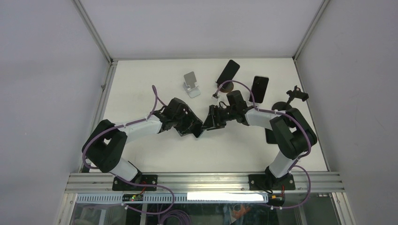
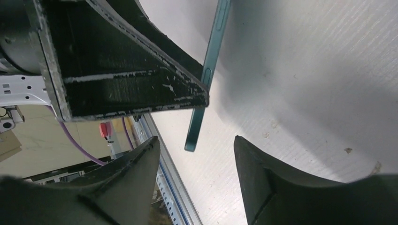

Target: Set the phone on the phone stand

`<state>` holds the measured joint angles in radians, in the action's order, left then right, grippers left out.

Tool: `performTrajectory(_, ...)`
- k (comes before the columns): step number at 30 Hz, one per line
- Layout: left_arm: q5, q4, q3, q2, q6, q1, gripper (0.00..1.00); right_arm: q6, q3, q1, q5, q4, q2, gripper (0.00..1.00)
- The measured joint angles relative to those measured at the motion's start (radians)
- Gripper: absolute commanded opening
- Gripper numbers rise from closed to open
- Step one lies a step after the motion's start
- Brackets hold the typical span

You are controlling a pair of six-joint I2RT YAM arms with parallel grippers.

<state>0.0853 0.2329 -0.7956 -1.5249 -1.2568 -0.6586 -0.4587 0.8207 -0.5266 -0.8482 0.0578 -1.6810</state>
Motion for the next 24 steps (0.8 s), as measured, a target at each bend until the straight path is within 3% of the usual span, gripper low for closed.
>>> performTrajectory(4,-0.001,-0.015,-0.010,-0.013,-0.016,-0.026,0.28,-0.003,0.002,-0.002,0.004,0.001,0.000,0.32)
performTrajectory(9,-0.001,-0.023,-0.018,-0.022,-0.024,-0.049,0.31,-0.010,0.008,-0.003,0.013,-0.005,0.000,0.15)
performTrajectory(12,-0.004,-0.023,-0.019,-0.022,-0.030,-0.050,0.38,-0.010,0.010,-0.002,0.033,-0.018,-0.003,0.04)
performTrajectory(14,-0.006,-0.023,-0.019,-0.022,-0.032,-0.050,0.48,-0.008,0.011,-0.002,0.038,-0.021,-0.003,0.00)
performTrajectory(19,-0.006,-0.027,-0.019,-0.019,-0.013,-0.050,0.83,0.001,0.022,0.000,0.036,-0.043,-0.003,0.00)
performTrajectory(22,-0.002,-0.051,-0.004,0.002,0.027,-0.050,0.97,0.012,0.029,0.008,0.019,-0.048,-0.003,0.00)
performTrajectory(24,-0.002,-0.078,0.020,0.044,0.053,-0.050,0.99,0.016,0.029,0.016,-0.004,-0.052,-0.003,0.00)
